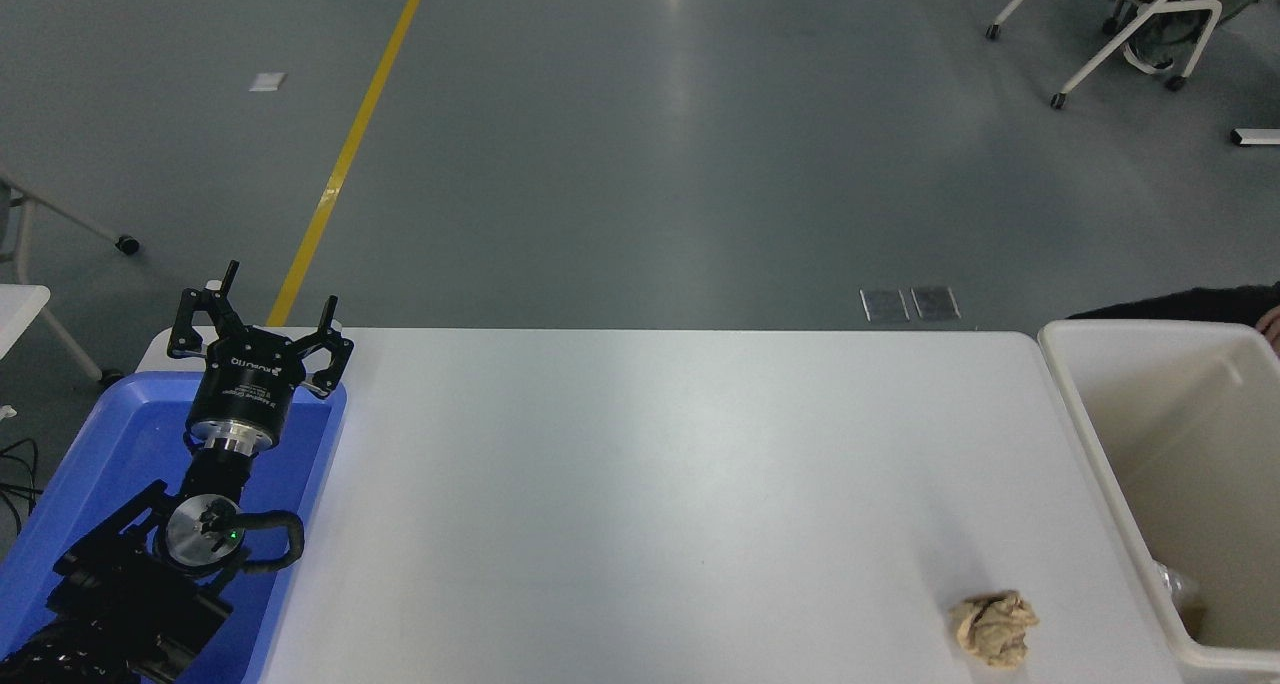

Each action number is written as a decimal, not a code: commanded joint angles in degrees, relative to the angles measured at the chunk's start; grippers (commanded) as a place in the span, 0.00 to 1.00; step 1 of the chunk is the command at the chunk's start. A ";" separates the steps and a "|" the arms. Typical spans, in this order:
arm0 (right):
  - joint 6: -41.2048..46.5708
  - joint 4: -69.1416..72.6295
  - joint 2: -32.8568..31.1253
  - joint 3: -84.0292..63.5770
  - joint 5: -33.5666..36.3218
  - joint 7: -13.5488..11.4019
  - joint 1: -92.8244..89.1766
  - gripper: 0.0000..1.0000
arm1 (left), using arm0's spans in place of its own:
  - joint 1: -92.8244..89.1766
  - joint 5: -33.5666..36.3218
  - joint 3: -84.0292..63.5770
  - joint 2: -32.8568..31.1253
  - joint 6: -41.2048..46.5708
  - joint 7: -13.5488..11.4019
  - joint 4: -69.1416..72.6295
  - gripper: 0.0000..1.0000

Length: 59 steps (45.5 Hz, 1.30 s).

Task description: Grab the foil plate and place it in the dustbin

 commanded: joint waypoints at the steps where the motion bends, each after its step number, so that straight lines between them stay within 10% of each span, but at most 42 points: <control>1: 5.96 25.92 -3.92 -25.30 -8.00 -0.06 37.05 1.00 | 0.00 -0.01 0.00 0.00 -0.14 0.14 -0.03 1.00; 31: 34.01 47.91 31.93 -36.23 22.23 -0.33 74.96 1.00 | 0.09 -0.01 0.00 0.00 0.04 0.05 0.06 1.00; 59: 34.01 57.32 26.14 -37.63 24.08 -0.94 81.21 1.00 | 0.18 -0.09 -0.09 0.00 0.12 -0.04 0.06 1.00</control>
